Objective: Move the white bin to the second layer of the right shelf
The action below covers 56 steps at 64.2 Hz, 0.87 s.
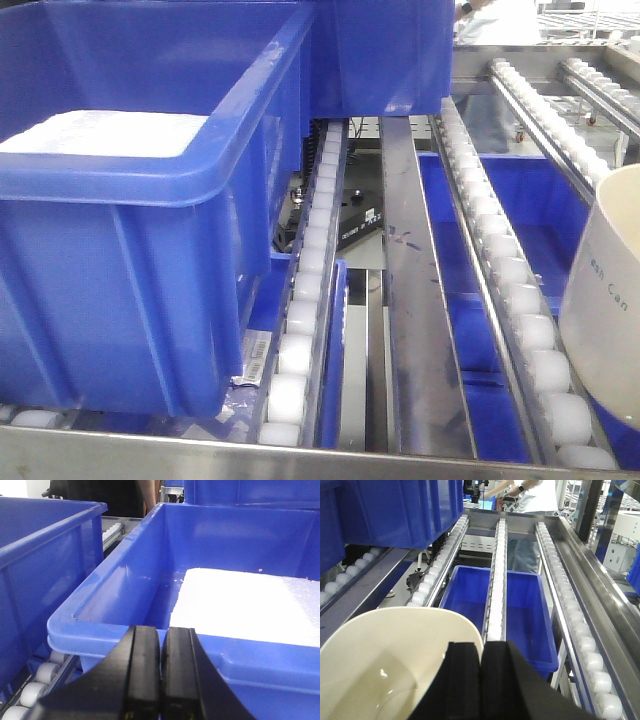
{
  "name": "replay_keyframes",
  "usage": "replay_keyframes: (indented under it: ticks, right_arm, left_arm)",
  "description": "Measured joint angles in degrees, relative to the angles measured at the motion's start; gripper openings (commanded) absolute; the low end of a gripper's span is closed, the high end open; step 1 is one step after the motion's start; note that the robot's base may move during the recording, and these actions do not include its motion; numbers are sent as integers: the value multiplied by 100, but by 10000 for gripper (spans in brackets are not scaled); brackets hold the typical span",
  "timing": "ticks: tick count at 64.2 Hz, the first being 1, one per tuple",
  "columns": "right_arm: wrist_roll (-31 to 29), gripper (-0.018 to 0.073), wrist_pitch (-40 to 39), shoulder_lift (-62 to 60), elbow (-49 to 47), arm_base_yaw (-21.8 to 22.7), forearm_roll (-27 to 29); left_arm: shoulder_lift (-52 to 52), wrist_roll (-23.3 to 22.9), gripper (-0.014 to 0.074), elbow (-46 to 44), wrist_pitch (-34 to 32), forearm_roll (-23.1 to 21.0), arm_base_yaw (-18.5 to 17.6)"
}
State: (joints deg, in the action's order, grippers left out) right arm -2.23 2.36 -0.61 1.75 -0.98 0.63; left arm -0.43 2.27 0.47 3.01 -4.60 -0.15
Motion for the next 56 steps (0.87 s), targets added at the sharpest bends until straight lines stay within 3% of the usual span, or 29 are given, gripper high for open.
replay_keyframes:
  ticks: [56]
  right_arm:
    - [13, 49, 0, 0, 0, 0, 0]
  left_arm:
    - [0, 0, 85, 0, 0, 0, 0]
